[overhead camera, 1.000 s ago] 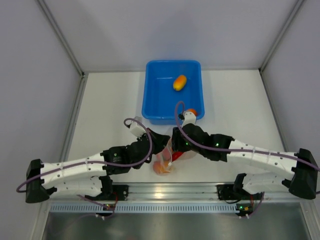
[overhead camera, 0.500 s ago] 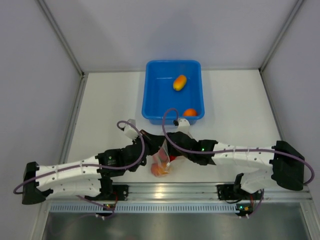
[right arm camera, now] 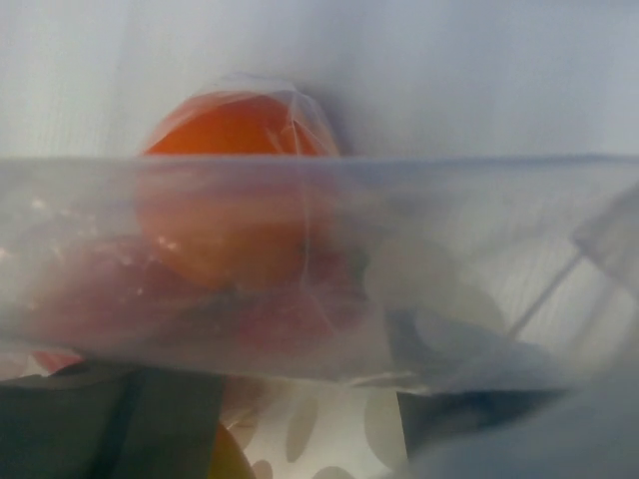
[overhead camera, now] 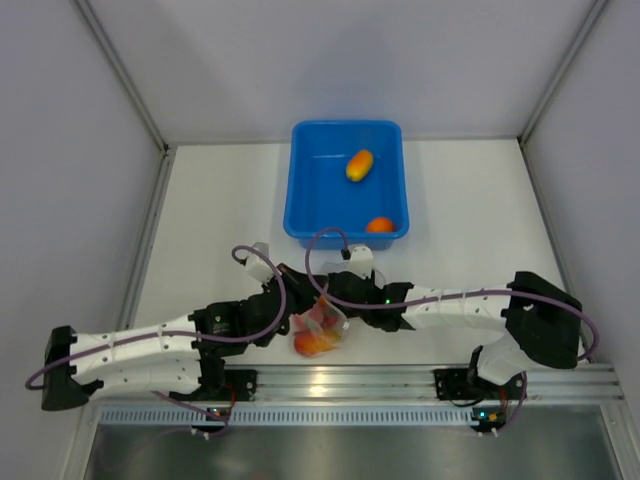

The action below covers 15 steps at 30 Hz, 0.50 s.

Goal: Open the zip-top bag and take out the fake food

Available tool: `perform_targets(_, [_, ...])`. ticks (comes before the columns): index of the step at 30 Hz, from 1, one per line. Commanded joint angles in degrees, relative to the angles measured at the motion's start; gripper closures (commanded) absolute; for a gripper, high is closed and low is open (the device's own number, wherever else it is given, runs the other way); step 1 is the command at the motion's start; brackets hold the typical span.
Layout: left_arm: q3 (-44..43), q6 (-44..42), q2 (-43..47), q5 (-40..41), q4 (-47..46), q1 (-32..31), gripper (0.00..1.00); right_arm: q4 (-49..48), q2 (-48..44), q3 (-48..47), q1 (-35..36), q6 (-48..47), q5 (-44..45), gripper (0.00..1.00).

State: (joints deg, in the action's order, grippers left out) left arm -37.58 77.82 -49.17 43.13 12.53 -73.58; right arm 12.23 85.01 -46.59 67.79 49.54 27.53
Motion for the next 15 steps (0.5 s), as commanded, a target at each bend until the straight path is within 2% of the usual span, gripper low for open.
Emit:
perform_targets(1, [0.3,-1.3,1.4,1.1,-2.7,-0.2,1.0,-2.6,1.2,0.2,0.8,-1.0,4.1,0.38])
perform_targets(10, [0.1,-1.7,-1.9,-1.8,-2.7,-0.2,1.0,-6.3,6.6,0.6,-0.9,3.5,2.4,0.38])
perform_targets(15, [0.1,-1.4,-2.7,-3.1,-2.8,-0.2,1.0,-5.8,10.2,-1.8,-1.5,5.0,4.4,0.44])
